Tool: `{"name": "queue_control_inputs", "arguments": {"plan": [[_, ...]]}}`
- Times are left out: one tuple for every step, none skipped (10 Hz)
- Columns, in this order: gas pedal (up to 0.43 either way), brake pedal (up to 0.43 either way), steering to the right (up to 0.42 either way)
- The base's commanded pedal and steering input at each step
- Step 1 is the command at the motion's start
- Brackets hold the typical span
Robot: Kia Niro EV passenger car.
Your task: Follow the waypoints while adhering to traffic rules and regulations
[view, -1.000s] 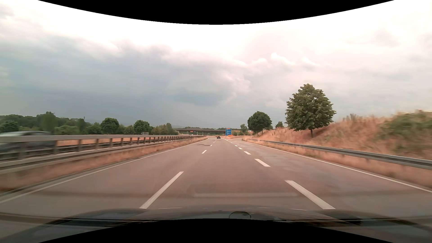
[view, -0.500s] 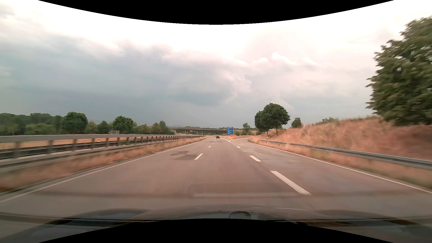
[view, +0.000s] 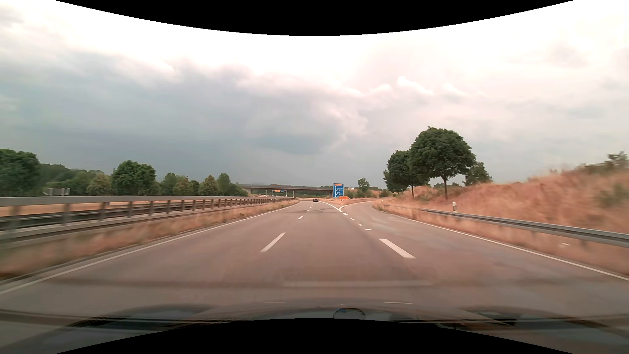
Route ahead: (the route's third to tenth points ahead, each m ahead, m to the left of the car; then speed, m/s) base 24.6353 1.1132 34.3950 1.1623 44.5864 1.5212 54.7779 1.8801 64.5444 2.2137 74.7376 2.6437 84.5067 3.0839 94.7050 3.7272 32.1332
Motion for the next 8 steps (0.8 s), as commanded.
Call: {"name": "queue_control_inputs", "arguments": {"plan": [[0.22,0.0,-0.003],[0.22,0.0,-0.003],[0.22,0.0,-0.003],[0.22,0.0,-0.003],[0.22,0.0,-0.004],[0.22,0.0,-0.004],[0.22,0.0,-0.004],[0.22,0.0,-0.004]]}}
